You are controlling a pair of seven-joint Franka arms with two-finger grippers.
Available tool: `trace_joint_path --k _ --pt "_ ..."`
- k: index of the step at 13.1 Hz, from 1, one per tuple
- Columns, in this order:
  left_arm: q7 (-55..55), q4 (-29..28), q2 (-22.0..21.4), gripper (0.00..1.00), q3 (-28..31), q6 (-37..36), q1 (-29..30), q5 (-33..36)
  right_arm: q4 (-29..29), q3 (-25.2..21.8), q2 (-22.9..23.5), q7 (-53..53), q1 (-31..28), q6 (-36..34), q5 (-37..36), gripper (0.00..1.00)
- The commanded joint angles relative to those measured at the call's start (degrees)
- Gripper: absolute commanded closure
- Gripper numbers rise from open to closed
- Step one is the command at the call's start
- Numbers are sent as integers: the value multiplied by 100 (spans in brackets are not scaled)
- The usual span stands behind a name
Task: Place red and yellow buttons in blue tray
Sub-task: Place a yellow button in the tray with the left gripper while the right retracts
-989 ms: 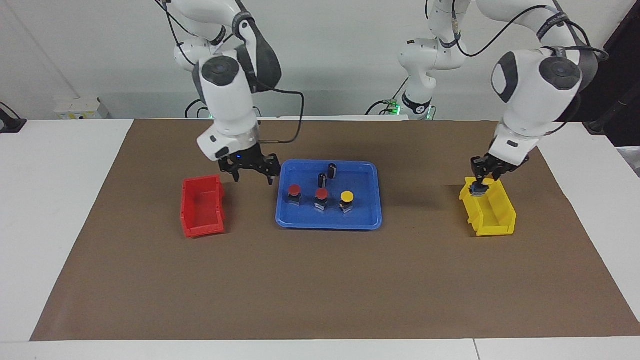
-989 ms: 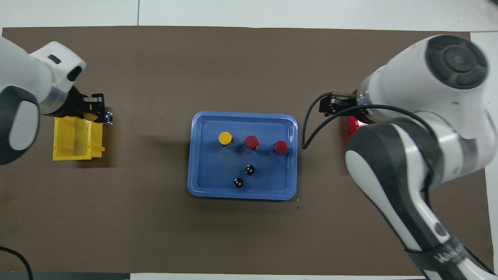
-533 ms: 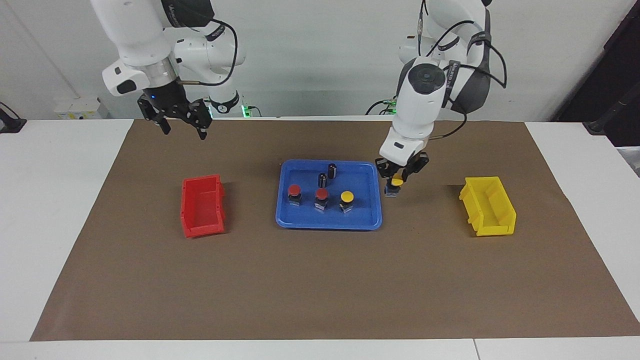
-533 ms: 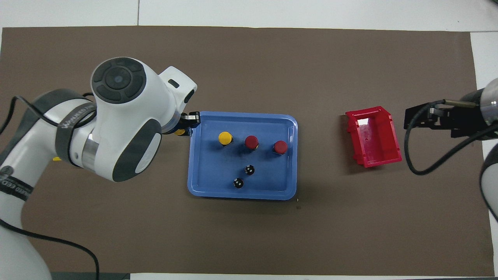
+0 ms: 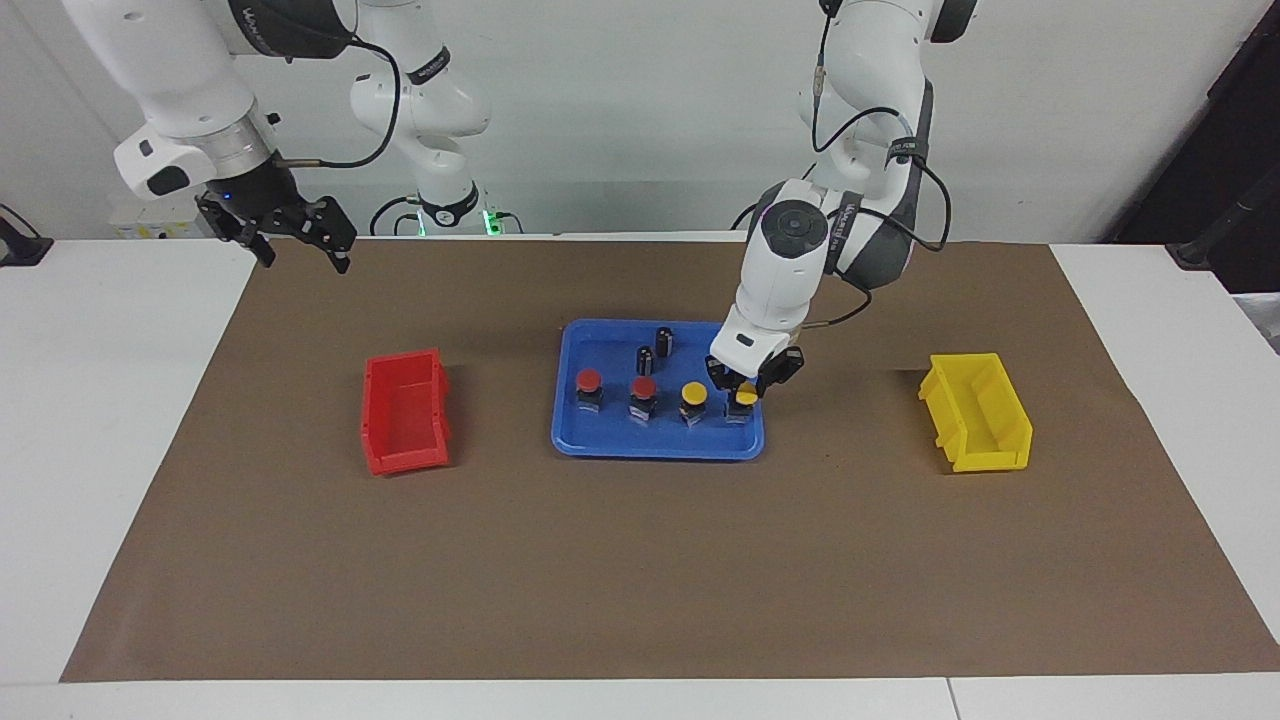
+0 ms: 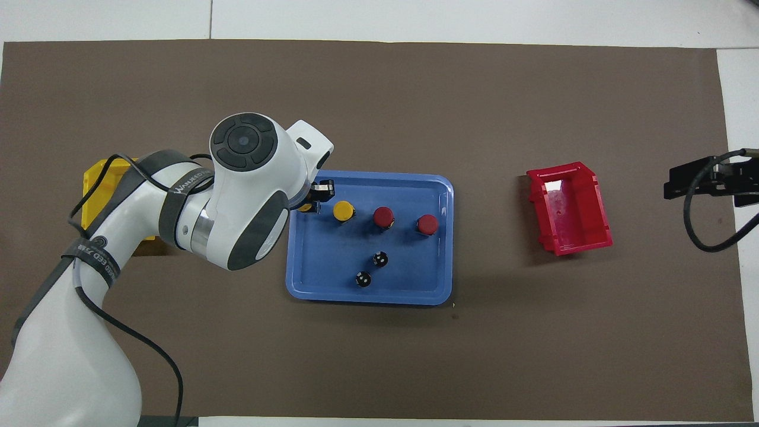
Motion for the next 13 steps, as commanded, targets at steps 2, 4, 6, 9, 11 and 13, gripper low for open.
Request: trace_joint_path --k 2,4,6,9,11,13 --pt "-41 -174 -65 48 108 7 -144 -85 256 81 159 -145 -118 -206 58 0" --pt "-32 -35 -126 16 117 -203 -127 -94 204 89 133 -154 -57 -224 58 0" --pt "116 176 -477 4 178 -676 22 -85 169 89 115 -181 -100 -233 67 0" --pt "214 204 -943 0 170 -1028 688 -85 37 89 54 -260 -100 -233 67 0" --pt "1121 221 -1346 0 187 -1581 1084 -59 1 89 27 -260 -100 -198 67 0" --pt "2413 440 -1541 0 178 -2108 1734 -50 -7 89 27 -260 -92 -180 67 0"
